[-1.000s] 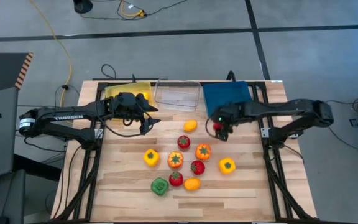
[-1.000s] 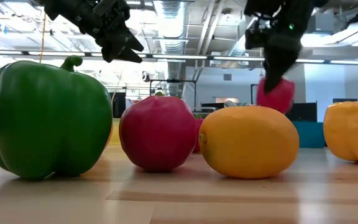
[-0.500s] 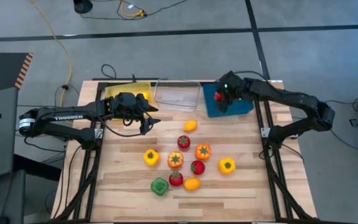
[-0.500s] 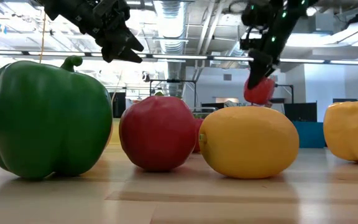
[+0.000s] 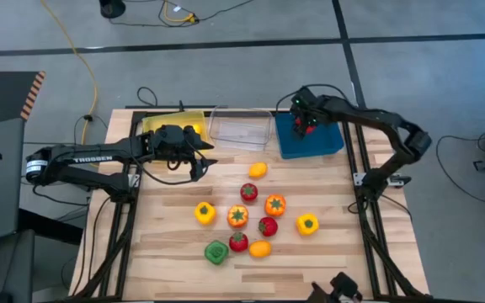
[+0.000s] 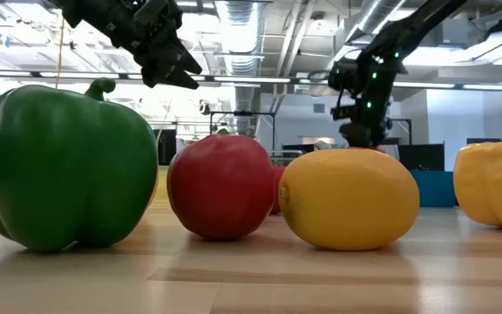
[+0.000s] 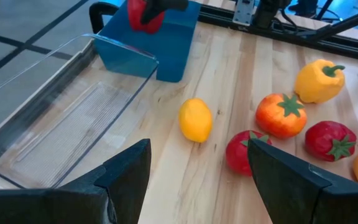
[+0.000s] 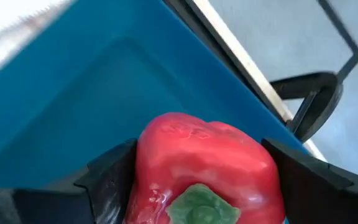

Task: Sort produce into baskets
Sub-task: Put the red bell pepper into the blue bin

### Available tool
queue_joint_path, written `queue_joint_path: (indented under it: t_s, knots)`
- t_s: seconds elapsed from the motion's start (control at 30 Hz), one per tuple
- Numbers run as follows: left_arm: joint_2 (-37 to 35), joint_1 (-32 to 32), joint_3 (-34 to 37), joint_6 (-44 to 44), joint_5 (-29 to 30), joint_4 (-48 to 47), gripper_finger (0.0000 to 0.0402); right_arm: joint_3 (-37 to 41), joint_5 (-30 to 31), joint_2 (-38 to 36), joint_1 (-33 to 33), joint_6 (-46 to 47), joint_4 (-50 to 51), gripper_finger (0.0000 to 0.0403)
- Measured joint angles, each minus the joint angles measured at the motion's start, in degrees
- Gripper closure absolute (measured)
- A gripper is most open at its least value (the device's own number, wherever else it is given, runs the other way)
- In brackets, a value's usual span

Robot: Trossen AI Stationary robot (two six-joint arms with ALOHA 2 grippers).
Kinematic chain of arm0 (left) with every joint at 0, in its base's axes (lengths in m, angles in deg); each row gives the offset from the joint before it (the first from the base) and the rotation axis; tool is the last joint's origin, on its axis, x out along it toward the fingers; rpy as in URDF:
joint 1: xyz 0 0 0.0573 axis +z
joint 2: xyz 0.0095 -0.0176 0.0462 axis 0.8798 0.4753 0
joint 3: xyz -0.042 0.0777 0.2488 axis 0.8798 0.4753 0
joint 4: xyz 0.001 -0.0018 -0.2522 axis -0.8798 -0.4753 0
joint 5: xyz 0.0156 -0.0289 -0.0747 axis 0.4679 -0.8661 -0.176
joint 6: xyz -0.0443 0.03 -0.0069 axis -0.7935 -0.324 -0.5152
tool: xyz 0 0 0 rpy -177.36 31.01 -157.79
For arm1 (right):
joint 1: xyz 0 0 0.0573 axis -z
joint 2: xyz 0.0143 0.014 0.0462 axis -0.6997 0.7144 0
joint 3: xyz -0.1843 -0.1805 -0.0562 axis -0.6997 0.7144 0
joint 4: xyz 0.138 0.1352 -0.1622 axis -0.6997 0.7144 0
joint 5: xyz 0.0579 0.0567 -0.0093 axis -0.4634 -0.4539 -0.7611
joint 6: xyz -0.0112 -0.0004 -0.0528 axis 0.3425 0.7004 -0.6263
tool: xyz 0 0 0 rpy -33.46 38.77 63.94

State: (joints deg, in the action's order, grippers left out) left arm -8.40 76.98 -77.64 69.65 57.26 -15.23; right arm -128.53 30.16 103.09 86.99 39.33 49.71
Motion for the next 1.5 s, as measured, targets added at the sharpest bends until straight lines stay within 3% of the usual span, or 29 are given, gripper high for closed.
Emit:
queue_joint_path:
  t_s: [0.37, 0.67, 0.93, 1.23, 1.5]
  knots:
    - [0.0, 0.0, 0.0, 0.6, 0.1, 0.0, 0.0148, 0.0, 0.1, 6.7, 3.0, 0.2, 0.0, 0.0048]
    - [0.0, 0.0, 0.0, 0.6, 0.4, 0.0, 0.0148, 0.0, 0.1, 6.7, 2.9, 0.1, 0.2, 0.0047]
    - [0.0, 0.0, 0.0, 0.5, 0.4, 0.0, 0.0148, 0.0, 0.1, 6.8, 3.0, 0.1, 0.7, 0.0007]
    - [0.0, 0.0, 0.0, -0.9, 0.4, 0.0, 0.0148, 0.0, 0.1, 6.8, 3.0, 0.0, 1.5, 0.0005]
    - [0.0, 0.0, 0.0, -1.0, 0.3, 0.0, 0.0148, -5.4, 0.3, 6.8, 3.0, 0.0, 11.1, 0.0009]
